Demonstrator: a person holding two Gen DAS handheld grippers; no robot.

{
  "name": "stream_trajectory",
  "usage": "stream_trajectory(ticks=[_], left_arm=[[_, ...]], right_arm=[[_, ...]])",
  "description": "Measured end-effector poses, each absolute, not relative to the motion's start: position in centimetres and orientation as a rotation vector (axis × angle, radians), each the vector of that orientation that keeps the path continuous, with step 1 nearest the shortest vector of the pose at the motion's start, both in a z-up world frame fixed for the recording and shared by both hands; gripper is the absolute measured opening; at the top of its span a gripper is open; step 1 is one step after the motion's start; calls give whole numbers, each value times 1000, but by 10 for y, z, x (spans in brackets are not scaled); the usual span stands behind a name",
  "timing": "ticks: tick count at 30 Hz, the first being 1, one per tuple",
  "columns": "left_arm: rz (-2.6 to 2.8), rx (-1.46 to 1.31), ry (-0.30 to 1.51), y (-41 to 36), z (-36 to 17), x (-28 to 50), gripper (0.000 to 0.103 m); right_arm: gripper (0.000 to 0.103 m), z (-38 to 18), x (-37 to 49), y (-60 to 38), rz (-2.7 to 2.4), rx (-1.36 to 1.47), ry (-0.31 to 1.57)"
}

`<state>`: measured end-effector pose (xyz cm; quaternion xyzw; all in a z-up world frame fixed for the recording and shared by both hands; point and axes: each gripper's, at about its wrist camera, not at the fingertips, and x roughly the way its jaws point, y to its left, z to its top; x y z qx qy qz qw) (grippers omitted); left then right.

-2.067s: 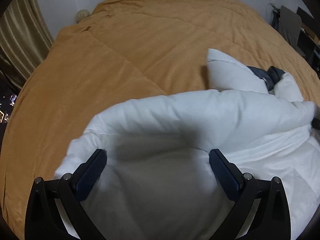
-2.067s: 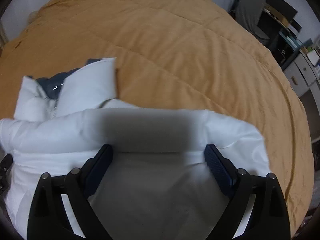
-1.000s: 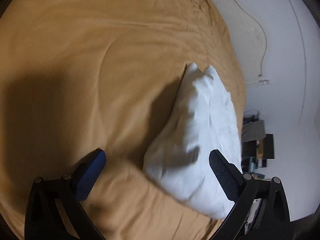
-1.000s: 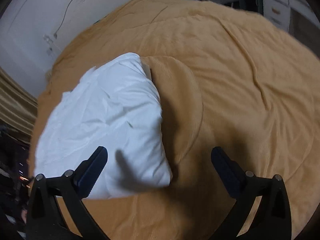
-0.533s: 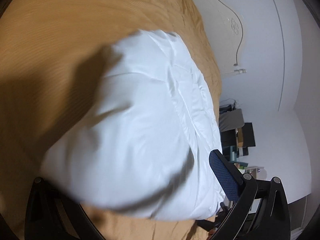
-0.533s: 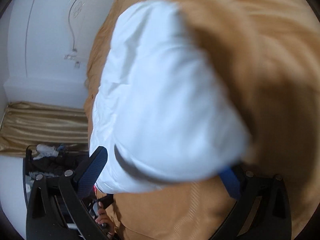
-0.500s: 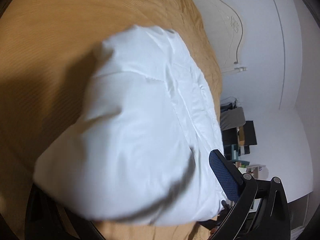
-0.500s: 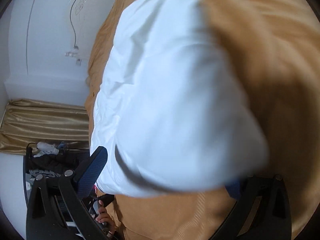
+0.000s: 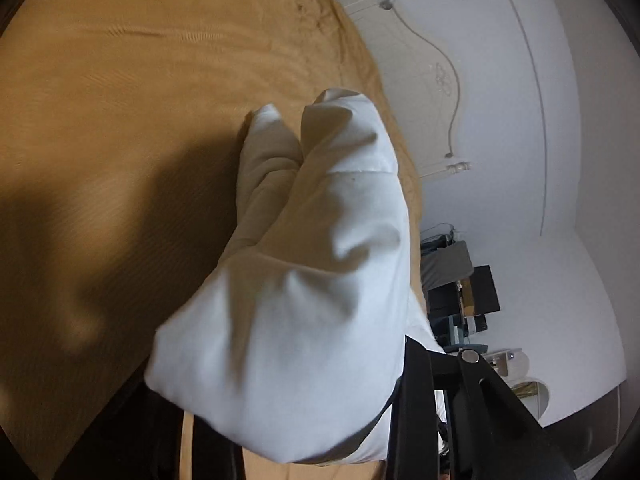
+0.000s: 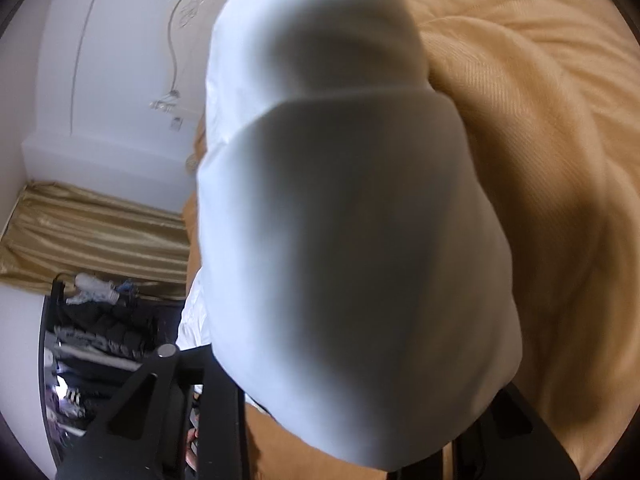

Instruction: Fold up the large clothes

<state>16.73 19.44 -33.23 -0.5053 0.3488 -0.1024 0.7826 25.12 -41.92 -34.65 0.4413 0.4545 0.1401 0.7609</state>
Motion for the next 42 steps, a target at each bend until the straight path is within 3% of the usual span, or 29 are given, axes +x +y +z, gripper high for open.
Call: stream_trajectory(ticks=[5, 7, 8, 9, 12, 16, 18, 20, 26, 31, 34, 35, 39, 40, 42], left_arm=[[-228, -1062, 793, 207, -325, 98, 35], [-203, -1091, 853, 212, -354, 86, 40], [-200, -1145, 872, 217, -369, 85, 48], [-212, -1243, 888, 225, -388, 84, 49], [-298, -1428, 910, 247, -409, 84, 49], [-312, -1223, 991, 269, -385, 81, 49], [-268, -1138, 1010, 277, -372, 73, 55], [-138, -1063, 1005, 293, -360, 53, 63], [196, -948, 822, 336, -315, 36, 62], [-167, -707, 847, 232, -288, 101, 62], [-326, -611, 926, 160, -307, 132, 62], [-335, -550, 949, 145, -316, 135, 62], [-268, -351, 900, 121, -340, 166, 61], [-236, -367, 895, 130, -346, 143, 55], [-170, -418, 891, 184, -351, 120, 24]], right_arm=[[35, -355, 199, -414, 361, 973, 1089], [43, -372, 191, -414, 341, 969, 1135], [52, -386, 190, -415, 329, 985, 1156], [62, -397, 191, -418, 324, 1015, 1169], [67, -412, 188, -430, 344, 1114, 1194], [74, -393, 175, -445, 297, 1058, 1235], [80, -381, 164, -457, 232, 1040, 1218], [86, -364, 153, -466, 91, 951, 1184], [89, -278, 159, -412, -173, 332, 984], [89, -263, 180, -283, 5, -51, 745], [83, -294, 179, -245, 86, -193, 757], [76, -305, 181, -246, 101, -222, 789], [75, -356, 170, -289, 111, -183, 847], [75, -356, 172, -301, 88, -147, 852], [75, -359, 173, -328, 23, -85, 857]])
